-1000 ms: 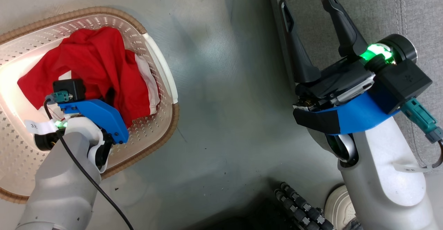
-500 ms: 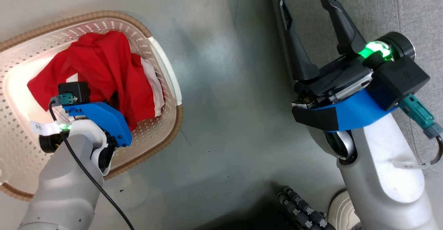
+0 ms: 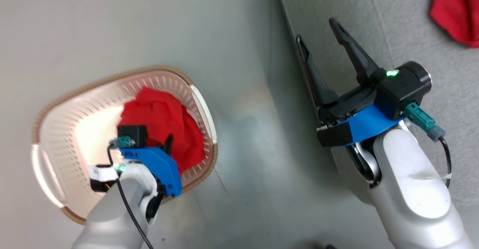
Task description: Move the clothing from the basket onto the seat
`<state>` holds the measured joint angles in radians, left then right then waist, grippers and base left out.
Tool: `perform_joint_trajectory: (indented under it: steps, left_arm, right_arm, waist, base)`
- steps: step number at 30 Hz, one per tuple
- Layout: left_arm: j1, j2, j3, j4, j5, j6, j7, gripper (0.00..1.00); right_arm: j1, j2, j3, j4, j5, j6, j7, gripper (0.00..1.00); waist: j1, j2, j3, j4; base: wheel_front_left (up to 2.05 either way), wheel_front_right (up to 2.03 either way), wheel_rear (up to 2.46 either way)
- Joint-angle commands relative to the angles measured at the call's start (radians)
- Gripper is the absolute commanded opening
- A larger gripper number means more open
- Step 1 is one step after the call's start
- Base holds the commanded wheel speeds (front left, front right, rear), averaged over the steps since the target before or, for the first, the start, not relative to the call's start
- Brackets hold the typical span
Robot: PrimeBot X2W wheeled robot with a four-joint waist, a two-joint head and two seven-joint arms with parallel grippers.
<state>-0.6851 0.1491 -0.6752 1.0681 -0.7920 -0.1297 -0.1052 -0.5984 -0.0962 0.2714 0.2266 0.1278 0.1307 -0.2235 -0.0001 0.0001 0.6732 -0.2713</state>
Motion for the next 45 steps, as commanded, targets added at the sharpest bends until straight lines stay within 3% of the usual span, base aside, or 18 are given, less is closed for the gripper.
perform_joint_trajectory:
  steps: [1,10,19,27,36,45]
  left_arm:
    - [0.015,-0.002,-0.011,-0.002,-0.005,-0.001,-0.003,0.0]
    - [0.091,-0.032,-0.14,-0.08,-0.071,-0.001,-0.021,0.0]
    - [0.06,-0.036,-0.293,-0.185,-0.107,-0.001,-0.034,0.0]
    - [-0.032,-0.042,-0.367,-0.251,-0.144,-0.001,-0.055,0.0]
    - [-0.142,-0.06,-0.411,-0.272,-0.177,-0.001,-0.083,0.0]
    - [-0.147,-0.063,-0.445,-0.247,-0.215,-0.001,-0.103,0.0]
  right_arm:
    - [0.02,-0.011,0.0,0.007,0.009,0.0,0.0,1.0]
    - [0.126,-0.062,-0.001,0.046,0.044,0.0,0.044,1.0]
    - [0.249,-0.071,-0.022,0.03,0.068,0.0,0.093,1.0]
    - [0.327,-0.063,-0.021,0.013,0.076,0.0,0.125,1.0]
    - [0.362,-0.063,-0.01,-0.012,0.079,0.0,0.148,1.0]
    - [0.364,-0.059,0.02,-0.02,0.085,0.0,0.157,1.0]
  waist:
    - [0.0001,-0.0001,-0.138,0.056]
    - [0.0001,-0.0001,-0.421,0.142]
    - [0.0001,-0.0001,-0.595,0.216]
    - [0.0001,-0.0001,-0.676,0.249]
    - [0.0001,-0.0001,-0.703,0.264]
    - [0.0001,-0.0001,-0.704,0.257]
  base:
    - [0.0,0.0,0.0]
    - [0.0,0.0,0.0]
    - [0.0,0.0,0.0]
    - [0.0,0.0,0.0]
    - [0.0,0.0,0.0]
    - [0.0,0.0,0.0]
